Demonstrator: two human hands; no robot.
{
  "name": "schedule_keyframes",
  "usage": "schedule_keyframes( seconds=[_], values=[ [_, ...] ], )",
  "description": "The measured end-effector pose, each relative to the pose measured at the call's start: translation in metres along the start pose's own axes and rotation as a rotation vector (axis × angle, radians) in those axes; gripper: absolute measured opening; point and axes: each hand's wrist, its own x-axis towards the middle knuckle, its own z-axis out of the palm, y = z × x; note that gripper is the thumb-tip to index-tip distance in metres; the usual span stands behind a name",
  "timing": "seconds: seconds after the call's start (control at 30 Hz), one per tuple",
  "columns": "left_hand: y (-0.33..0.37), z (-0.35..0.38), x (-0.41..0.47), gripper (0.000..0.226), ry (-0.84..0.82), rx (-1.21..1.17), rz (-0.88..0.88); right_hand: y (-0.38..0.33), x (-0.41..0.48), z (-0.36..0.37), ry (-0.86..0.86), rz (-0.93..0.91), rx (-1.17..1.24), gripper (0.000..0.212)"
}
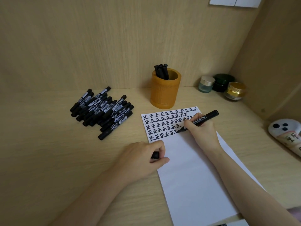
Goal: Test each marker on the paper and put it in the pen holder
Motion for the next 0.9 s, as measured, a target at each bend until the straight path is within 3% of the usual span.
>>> schedule_keyframes(
  seconds=[0.57,0.9],
  values=[
    [-0.0003,0.0008,0.0003,0.023,-0.014,0.014,-0.007,-0.0007,-0.0007,0.0003,0.020,0.014,0.041,0.031],
    [-0.0010,0.0010,0.0000,0.023,-0.010,0.003,-0.017,-0.0053,-0.0034,0.0004,-0.030,-0.020,0.002,0.019]
  ],
)
